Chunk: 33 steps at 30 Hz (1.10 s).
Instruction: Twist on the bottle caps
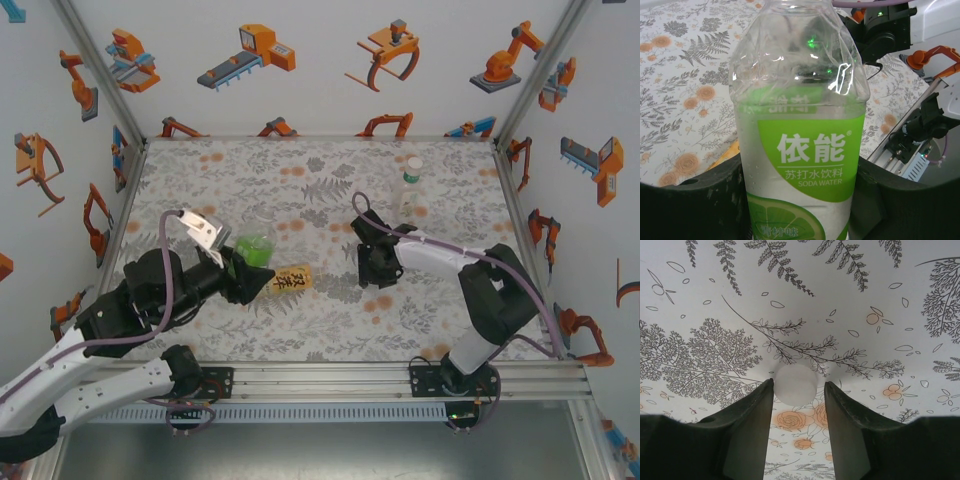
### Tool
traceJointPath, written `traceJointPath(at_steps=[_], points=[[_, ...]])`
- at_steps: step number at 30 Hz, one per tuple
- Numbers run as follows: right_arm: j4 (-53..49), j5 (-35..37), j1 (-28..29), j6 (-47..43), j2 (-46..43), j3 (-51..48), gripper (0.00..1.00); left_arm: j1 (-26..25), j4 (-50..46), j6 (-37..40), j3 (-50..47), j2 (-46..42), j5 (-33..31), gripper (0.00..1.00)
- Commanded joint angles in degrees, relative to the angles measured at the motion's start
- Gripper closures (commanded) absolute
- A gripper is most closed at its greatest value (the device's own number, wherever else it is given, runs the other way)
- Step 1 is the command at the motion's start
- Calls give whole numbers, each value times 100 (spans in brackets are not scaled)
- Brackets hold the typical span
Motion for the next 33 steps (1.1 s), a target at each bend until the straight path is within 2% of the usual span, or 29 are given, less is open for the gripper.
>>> traceJointPath(at_steps=[1, 23, 28, 33], points=[[-10, 12, 44, 49, 49, -59, 58, 46, 87, -53, 69, 29, -23, 83], [-195, 271, 96, -139, 299, 111, 60, 48, 67, -21, 76, 21, -4, 83], [-304, 305, 150, -130, 252, 188, 67, 47, 51, -25, 57, -9, -5, 83], [-493, 313, 168, -163, -154, 289, 73, 48, 78, 40, 17, 71, 37, 83]])
